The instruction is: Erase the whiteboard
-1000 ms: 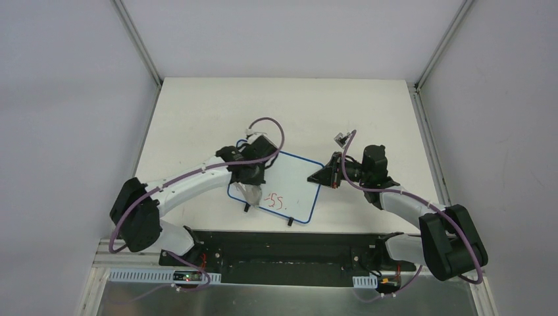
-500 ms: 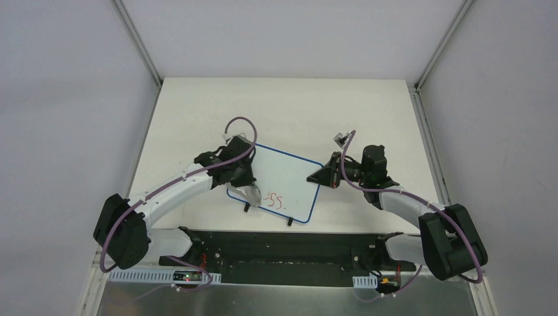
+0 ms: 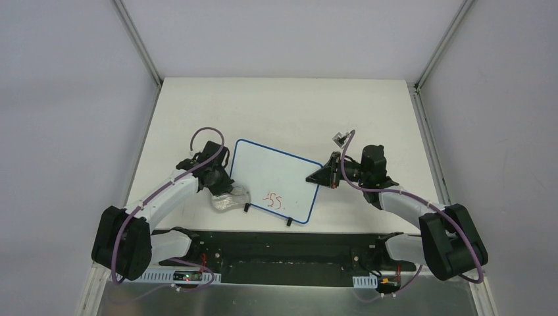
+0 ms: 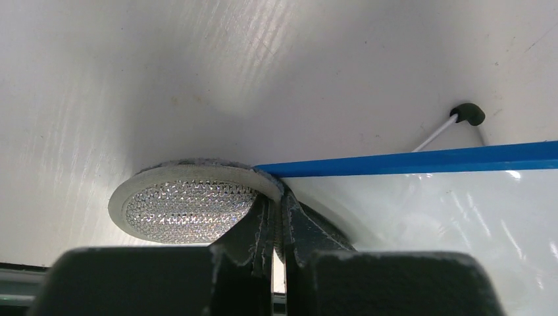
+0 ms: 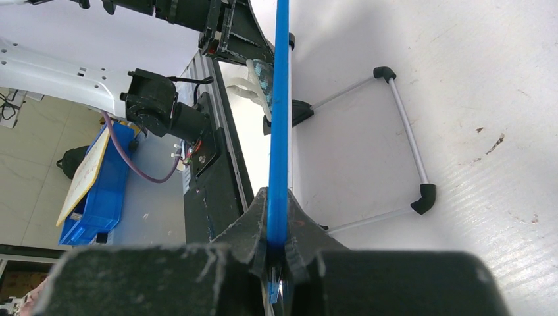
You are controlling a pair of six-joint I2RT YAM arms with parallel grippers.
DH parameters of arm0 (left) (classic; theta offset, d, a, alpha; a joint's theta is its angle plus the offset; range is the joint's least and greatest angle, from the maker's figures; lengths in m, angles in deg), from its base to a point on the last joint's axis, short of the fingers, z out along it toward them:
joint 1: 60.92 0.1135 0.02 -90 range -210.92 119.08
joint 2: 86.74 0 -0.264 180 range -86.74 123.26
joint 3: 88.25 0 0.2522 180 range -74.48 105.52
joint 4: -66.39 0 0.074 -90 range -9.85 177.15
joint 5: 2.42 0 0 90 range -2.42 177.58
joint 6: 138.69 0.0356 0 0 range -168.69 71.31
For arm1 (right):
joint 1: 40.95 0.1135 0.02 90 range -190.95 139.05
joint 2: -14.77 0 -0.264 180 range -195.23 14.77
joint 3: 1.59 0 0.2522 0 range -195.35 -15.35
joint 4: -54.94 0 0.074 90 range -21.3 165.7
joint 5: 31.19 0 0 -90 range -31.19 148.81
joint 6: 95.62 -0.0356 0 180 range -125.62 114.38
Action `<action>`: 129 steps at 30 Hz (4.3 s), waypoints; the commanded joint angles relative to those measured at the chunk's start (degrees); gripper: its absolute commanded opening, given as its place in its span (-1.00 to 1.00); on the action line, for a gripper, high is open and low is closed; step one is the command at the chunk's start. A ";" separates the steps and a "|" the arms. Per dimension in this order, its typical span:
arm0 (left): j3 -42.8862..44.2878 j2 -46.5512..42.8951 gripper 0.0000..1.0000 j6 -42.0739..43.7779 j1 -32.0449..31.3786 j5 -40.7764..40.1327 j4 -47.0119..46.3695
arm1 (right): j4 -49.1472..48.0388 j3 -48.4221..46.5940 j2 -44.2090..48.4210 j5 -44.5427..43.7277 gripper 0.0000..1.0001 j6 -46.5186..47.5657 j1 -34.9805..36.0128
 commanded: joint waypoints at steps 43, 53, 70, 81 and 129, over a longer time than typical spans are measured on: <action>14.34 6.16 -1.00 18.18 -22.35 -18.52 -1.55 | 2.20 -0.76 -1.77 1.38 -1.00 8.11 2.15; 31.58 26.05 -1.00 16.46 -38.69 -17.04 1.05 | 2.42 -0.80 -1.73 1.26 -1.00 8.37 2.30; 19.30 11.44 -1.00 15.17 -27.02 -20.44 2.49 | 2.47 -0.62 -1.45 0.40 -1.00 8.27 2.40; 18.48 11.74 -1.00 17.30 -25.77 -11.25 -1.75 | 2.47 -0.75 -1.56 0.43 -1.00 8.30 2.44; 26.20 25.12 -1.00 11.25 -39.33 -2.48 -9.21 | 2.47 -0.73 -2.18 0.29 -1.00 8.56 2.62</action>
